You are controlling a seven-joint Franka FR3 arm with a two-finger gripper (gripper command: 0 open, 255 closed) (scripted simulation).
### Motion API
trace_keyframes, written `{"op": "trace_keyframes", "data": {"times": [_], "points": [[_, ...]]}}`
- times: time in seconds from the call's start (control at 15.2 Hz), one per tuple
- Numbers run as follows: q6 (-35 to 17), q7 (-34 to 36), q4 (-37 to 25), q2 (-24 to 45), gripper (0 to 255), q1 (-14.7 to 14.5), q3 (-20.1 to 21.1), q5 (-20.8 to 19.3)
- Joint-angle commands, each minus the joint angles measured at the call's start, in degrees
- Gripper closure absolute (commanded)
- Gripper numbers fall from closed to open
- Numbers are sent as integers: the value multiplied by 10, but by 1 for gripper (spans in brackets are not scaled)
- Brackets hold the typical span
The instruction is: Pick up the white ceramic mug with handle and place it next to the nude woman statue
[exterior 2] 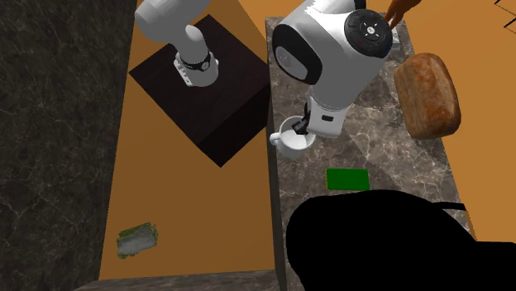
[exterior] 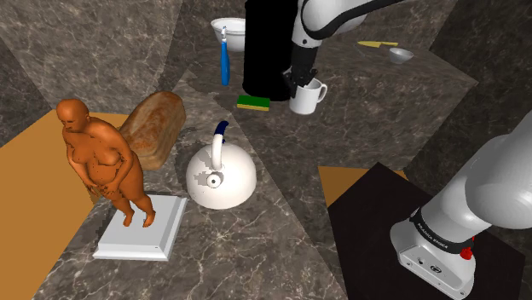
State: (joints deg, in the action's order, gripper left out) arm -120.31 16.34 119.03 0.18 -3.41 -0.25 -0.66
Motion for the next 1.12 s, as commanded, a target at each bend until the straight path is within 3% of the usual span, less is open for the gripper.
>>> {"op": "trace_keyframes", "data": {"times": [0.0,1.06], "points": [[15,-2,-11,-4,255,1,-1,0],[135,-3,-106,-29,255,1,-1,0]]}}
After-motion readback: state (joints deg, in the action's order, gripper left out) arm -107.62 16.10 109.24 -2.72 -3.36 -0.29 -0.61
